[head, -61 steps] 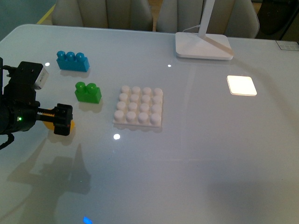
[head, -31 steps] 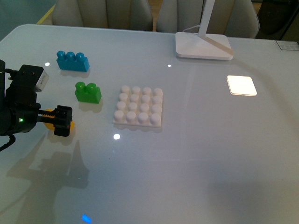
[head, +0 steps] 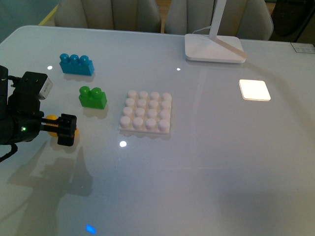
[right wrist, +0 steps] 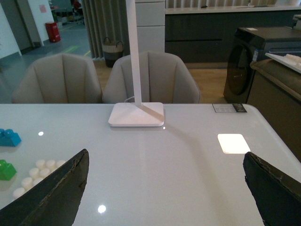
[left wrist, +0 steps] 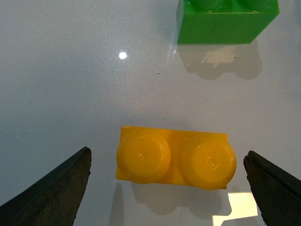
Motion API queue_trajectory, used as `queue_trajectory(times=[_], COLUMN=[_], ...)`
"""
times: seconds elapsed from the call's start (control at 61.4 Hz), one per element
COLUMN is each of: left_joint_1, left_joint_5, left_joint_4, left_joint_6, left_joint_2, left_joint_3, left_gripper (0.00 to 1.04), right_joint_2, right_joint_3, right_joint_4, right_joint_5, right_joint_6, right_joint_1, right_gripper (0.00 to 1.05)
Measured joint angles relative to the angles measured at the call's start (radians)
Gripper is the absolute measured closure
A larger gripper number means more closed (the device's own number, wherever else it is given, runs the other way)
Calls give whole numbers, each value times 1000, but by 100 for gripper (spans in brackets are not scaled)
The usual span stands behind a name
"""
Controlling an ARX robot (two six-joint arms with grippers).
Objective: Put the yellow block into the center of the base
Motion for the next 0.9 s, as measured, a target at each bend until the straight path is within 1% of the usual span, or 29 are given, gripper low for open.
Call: queue_trajectory(times=[0.684, 0.716, 0.814, 0.863, 0.895], left_joint_1=[-11, -11, -15, -18, -19], left_joint_5=[-9, -12, -21, -24, -26], left_joint_4=[-18, -18, -18, -18, -18], left_joint_6=[-6, -8, -14, -19, -21], left_joint_2=[53, 55, 59, 60, 60], left_joint_3=[50, 51, 51, 51, 51], left_gripper=[7, 9, 23, 32, 35], right_joint_2=[0, 0, 0, 0, 0], right_joint_3=[0, 0, 0, 0, 0], right_joint_4=[0, 0, 0, 0, 0], right_joint_5=[0, 0, 0, 0, 0], right_joint_6=[0, 0, 0, 0, 0], right_joint_1=[0, 0, 0, 0, 0], right_gripper=[9, 9, 9, 9, 9])
